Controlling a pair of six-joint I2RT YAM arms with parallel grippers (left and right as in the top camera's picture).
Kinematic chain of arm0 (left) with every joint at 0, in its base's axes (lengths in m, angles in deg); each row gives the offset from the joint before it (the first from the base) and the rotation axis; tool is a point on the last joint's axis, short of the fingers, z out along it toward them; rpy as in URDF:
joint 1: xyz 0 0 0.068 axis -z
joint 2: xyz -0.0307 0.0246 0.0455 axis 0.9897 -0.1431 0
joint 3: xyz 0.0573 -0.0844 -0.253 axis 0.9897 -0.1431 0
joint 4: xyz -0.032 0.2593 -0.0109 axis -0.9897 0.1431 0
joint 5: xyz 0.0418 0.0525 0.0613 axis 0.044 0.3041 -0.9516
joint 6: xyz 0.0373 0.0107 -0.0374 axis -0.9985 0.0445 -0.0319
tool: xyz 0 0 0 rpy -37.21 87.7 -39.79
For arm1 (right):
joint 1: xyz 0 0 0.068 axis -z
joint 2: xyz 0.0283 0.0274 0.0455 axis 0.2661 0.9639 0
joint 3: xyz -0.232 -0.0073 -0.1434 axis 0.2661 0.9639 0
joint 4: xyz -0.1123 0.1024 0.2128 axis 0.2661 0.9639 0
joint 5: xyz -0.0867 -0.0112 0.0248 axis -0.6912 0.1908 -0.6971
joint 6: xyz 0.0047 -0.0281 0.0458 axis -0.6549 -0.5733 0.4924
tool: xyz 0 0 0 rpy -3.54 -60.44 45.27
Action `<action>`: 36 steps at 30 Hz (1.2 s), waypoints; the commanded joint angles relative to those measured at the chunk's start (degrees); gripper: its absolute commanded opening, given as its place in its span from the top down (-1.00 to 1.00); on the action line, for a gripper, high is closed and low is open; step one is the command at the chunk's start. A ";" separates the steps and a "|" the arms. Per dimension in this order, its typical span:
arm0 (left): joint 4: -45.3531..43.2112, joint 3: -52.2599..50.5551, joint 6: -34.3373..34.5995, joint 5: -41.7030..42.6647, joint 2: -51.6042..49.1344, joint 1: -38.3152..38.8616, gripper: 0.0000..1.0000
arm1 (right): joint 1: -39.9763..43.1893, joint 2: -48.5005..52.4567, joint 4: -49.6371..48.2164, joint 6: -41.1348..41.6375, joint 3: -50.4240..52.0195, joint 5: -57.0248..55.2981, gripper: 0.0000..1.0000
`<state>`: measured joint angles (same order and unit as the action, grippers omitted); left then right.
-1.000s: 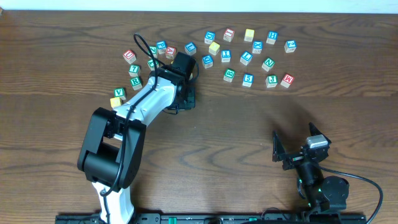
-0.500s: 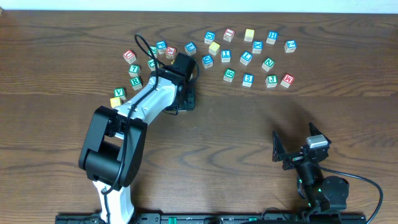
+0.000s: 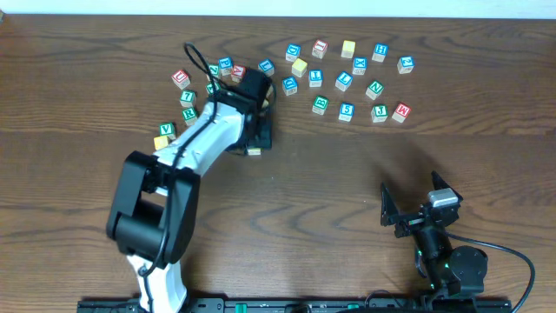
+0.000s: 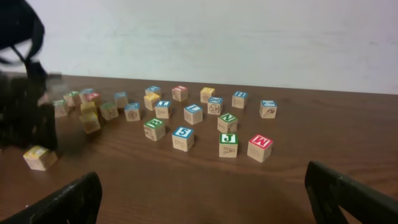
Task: Spell out CORL
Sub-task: 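Open the left gripper and withdraw it back toward the left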
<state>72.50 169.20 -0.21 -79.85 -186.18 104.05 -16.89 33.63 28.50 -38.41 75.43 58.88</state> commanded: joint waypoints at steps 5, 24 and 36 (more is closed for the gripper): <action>1.38 4.61 -2.47 -0.22 13.51 -3.08 -0.22 | 0.26 -0.35 0.20 0.20 0.07 0.55 -0.99; 18.34 4.61 -2.49 -0.22 33.20 -14.93 -0.22 | 0.26 -0.35 0.20 0.20 0.07 0.55 -0.99; 22.29 4.61 -4.37 -0.20 37.53 -17.88 -0.23 | 0.28 -0.35 -1.03 -0.70 0.07 -3.37 -0.99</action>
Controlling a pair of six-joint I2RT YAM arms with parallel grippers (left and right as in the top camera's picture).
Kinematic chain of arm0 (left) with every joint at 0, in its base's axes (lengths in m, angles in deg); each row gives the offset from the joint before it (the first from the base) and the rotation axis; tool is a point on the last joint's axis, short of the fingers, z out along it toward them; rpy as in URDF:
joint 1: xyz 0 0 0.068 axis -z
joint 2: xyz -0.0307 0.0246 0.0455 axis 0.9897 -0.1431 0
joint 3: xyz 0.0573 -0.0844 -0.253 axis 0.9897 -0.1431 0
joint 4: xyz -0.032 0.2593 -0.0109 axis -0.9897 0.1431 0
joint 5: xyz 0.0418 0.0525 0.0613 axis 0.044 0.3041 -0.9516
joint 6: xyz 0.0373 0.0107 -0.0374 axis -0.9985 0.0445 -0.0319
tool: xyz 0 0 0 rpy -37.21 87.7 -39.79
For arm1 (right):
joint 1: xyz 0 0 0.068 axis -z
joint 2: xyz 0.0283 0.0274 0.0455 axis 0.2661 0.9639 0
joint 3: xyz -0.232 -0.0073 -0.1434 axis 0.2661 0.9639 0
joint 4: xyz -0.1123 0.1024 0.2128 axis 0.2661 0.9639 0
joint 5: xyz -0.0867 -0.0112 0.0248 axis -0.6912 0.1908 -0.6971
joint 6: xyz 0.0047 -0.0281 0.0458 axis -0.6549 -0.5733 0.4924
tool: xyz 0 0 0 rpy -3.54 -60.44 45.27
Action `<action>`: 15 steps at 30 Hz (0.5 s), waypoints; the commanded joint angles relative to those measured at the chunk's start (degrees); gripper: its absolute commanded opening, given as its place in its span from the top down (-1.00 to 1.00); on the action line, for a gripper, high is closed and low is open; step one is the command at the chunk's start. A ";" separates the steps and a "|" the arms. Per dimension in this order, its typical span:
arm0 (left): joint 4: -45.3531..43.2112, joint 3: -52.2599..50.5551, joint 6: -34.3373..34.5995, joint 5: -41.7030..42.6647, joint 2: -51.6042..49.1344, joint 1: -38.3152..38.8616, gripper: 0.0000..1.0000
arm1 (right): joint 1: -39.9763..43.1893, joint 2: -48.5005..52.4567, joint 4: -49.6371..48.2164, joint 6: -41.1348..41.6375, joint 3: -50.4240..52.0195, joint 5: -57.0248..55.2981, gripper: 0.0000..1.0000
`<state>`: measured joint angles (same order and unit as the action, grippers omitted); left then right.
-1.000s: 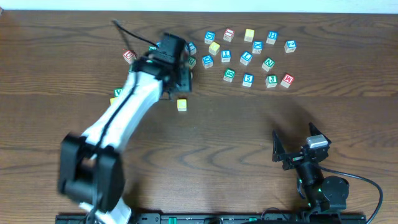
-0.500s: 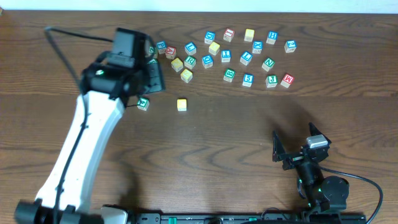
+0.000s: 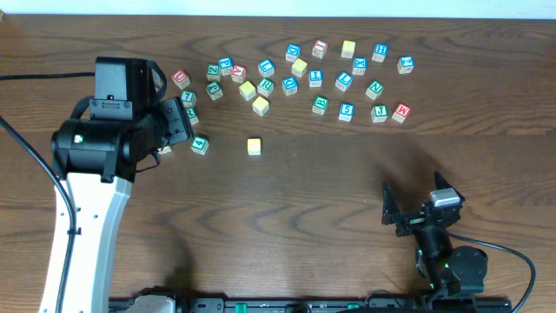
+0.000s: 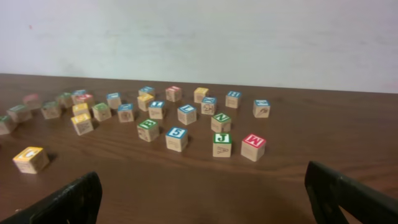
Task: Spell out CORL
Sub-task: 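Open the left gripper and withdraw it back toward the left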
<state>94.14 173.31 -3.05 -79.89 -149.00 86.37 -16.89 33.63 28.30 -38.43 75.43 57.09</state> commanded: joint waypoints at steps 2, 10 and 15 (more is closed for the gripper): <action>1.05 0.50 -1.55 -0.15 0.35 -0.20 -0.22 | 0.28 -0.35 -2.45 -0.66 0.07 -0.98 -0.98; 1.22 0.50 -3.67 -2.97 0.35 -0.20 -0.24 | 0.28 0.85 -3.19 -0.66 -3.91 1.77 -0.98; 0.98 0.50 -3.67 -3.61 0.35 -0.20 -0.25 | 0.28 7.93 -1.64 -1.31 -11.78 1.99 -0.98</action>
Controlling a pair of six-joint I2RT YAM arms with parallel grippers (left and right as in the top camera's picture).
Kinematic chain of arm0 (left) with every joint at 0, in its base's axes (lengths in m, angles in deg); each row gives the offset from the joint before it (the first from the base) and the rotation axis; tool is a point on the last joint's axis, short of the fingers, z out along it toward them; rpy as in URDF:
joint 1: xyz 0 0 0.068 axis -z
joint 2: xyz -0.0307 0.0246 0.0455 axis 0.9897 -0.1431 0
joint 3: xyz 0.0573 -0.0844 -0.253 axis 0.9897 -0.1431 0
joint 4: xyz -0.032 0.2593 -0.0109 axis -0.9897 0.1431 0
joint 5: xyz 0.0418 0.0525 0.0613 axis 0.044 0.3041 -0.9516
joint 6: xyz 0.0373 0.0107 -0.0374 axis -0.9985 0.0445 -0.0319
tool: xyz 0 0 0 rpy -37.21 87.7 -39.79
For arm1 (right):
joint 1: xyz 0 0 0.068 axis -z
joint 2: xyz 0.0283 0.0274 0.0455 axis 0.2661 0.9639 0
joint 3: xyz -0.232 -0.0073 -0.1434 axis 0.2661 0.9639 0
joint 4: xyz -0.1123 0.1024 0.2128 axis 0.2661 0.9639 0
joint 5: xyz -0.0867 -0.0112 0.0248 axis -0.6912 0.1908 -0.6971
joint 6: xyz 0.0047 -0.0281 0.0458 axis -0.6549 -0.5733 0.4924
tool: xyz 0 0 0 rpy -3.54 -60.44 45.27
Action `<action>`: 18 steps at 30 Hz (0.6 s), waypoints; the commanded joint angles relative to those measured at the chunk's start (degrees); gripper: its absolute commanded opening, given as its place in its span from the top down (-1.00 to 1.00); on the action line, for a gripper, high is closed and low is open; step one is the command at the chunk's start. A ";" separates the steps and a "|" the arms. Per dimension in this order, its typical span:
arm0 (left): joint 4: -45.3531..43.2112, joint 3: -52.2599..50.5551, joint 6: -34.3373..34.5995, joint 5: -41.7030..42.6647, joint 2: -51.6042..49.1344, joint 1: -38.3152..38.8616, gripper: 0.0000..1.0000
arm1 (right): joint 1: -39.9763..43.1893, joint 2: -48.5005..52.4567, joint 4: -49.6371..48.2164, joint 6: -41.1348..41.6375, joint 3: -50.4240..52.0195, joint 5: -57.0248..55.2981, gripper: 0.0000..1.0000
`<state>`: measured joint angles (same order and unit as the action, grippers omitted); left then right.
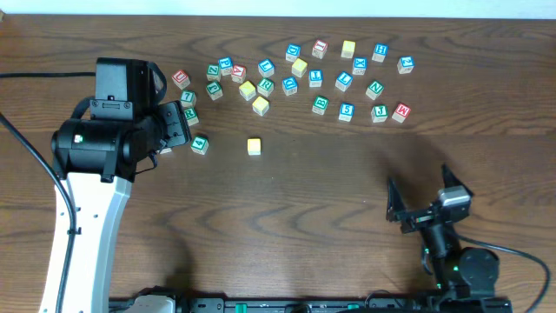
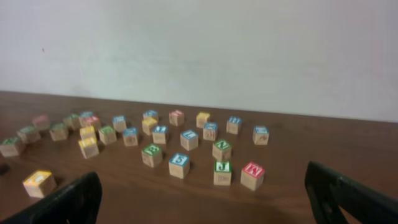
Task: Spell out CORL
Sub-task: 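Open the left gripper and withdraw it back toward the left, then reach the right gripper to the far blocks and grasp the yellow O block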
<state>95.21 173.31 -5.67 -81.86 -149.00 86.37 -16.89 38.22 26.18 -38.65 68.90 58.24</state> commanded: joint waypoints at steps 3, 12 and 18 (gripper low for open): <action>0.17 0.50 -1.05 -1.62 0.35 -0.20 -0.25 | 0.28 10.71 3.32 -1.53 -11.78 3.08 -0.99; 0.66 0.48 -1.01 -1.55 0.35 -0.20 -0.25 | 0.28 36.48 16.68 -3.06 -35.71 10.80 -0.99; 0.66 0.48 -1.03 -1.55 0.35 -0.20 -0.25 | 0.31 51.54 27.61 -4.22 -51.89 11.96 -0.99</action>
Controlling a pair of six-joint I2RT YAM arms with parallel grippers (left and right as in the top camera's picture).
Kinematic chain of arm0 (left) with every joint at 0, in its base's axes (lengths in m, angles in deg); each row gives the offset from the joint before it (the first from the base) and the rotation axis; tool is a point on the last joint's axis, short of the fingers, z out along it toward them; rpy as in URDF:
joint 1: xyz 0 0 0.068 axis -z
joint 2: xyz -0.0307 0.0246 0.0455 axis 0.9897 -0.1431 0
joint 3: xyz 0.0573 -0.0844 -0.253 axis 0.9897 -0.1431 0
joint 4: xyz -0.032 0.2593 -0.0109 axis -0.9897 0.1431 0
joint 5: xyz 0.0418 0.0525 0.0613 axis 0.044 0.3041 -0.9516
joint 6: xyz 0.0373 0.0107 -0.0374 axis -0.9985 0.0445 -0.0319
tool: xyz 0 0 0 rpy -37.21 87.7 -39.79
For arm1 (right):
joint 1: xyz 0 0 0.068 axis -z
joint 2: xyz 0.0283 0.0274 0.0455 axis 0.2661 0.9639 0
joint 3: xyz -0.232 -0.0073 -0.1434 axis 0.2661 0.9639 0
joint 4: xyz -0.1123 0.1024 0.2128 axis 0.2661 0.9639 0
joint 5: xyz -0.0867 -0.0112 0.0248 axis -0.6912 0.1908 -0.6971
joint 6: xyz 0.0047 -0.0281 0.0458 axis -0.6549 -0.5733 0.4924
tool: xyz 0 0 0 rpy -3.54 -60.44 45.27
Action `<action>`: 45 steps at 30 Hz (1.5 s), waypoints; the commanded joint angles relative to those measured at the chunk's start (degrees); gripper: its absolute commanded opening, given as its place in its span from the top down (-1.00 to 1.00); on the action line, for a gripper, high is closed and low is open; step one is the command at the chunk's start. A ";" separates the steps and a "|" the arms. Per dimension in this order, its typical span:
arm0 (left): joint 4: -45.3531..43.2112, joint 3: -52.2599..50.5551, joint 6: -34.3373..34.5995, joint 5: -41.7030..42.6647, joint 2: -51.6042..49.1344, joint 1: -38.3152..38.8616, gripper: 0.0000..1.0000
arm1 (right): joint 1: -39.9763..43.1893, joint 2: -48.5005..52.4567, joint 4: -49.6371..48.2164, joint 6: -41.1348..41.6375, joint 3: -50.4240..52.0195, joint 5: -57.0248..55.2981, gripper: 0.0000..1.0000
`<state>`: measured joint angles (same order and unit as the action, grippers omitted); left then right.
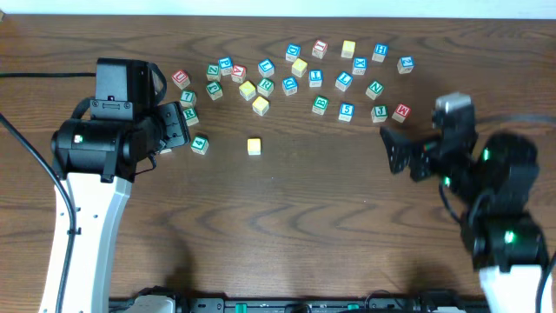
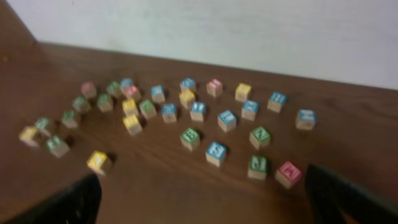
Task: Spell out CORL
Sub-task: 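Reach the right gripper to the far blocks and grasp the yellow O block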
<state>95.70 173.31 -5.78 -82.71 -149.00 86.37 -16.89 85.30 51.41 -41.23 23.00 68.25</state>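
Observation:
Lettered wooden blocks are scattered across the far part of the table [image 1: 287, 226]. One yellow block [image 1: 254, 146] [image 2: 99, 162] lies alone in front of them; its letter cannot be read. A blue L block [image 1: 344, 81] [image 2: 227, 119] and a green R block [image 1: 188, 114] are among the cluster. My right gripper [image 1: 401, 155] [image 2: 202, 211] hangs open and empty above the table, just in front of the red M block [image 1: 400, 111] [image 2: 287, 173]. My left gripper [image 1: 174, 126] sits at the cluster's left end, its jaws not readable.
Beside the red M block stand a green J block [image 1: 379, 112] [image 2: 258, 166], a blue 5 block [image 1: 347, 110] [image 2: 216, 152] and a green N block [image 1: 374, 89] [image 2: 260, 135]. The left arm's white body [image 1: 82, 217] fills the left side.
My right arm has moved from low at the front right edge to higher and farther in, near the red M block, and its camera now looks down on the blocks. The left arm is unchanged.
First my left gripper was at the yellow block in front of the cluster, with the right arm resting at the front right. Then the left arm stood back at the left and the yellow block lay alone. The right arm then rose a little, and now hangs by the blocks.

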 commanded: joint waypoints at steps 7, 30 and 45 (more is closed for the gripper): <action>0.13 0.48 -0.92 -0.72 0.35 -0.20 -0.25 | 0.31 19.87 18.58 -3.93 -23.61 2.19 -0.99; -3.58 0.48 0.31 -1.07 0.35 -0.22 -0.44 | -0.98 35.45 18.75 2.10 -31.82 3.82 -0.98; -4.20 0.48 -0.04 -5.66 0.35 -5.55 -0.47 | -12.31 65.16 36.46 17.33 -76.11 -11.45 -0.66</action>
<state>91.35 173.29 -5.56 -87.21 -149.00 82.00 -26.70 144.10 85.44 -28.68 -43.69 60.69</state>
